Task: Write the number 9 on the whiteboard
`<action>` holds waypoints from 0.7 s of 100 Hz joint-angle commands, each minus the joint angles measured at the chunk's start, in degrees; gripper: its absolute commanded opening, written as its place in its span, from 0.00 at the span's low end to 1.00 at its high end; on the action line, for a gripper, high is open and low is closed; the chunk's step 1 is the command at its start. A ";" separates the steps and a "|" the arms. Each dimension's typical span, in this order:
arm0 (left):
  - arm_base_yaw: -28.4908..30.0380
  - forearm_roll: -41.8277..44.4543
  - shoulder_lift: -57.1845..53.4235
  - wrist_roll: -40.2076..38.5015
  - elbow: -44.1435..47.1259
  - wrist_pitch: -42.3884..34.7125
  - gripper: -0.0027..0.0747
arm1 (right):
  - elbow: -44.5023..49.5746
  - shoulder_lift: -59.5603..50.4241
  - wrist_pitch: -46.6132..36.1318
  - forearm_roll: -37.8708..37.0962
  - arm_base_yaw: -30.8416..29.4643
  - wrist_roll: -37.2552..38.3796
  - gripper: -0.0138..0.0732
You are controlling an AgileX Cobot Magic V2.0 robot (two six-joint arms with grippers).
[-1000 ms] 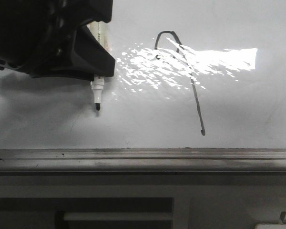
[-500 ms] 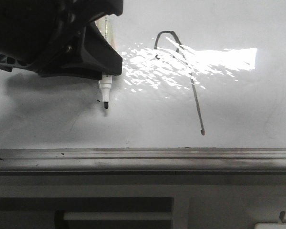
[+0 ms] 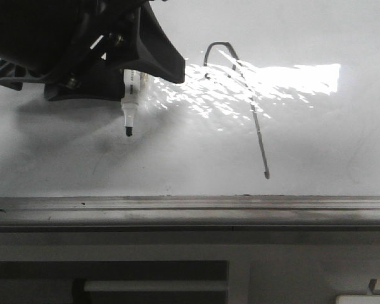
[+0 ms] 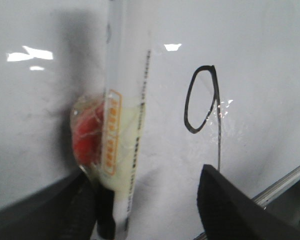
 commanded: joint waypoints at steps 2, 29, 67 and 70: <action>1.26 -0.08 -0.66 -0.09 -0.67 -12.76 0.71 | -1.60 -0.41 -3.44 -0.58 -0.48 0.17 0.09; 1.25 0.96 -9.97 -0.09 0.25 -12.03 0.79 | 4.43 -6.82 -3.67 -8.00 -0.48 2.75 0.09; 1.25 2.24 -18.10 0.32 3.41 -13.98 0.67 | 13.30 -16.37 -2.63 -15.23 -0.48 11.21 0.10; 1.25 2.24 -20.32 0.74 4.61 -13.50 0.60 | 14.15 -17.91 -2.33 -17.00 -0.48 13.47 0.11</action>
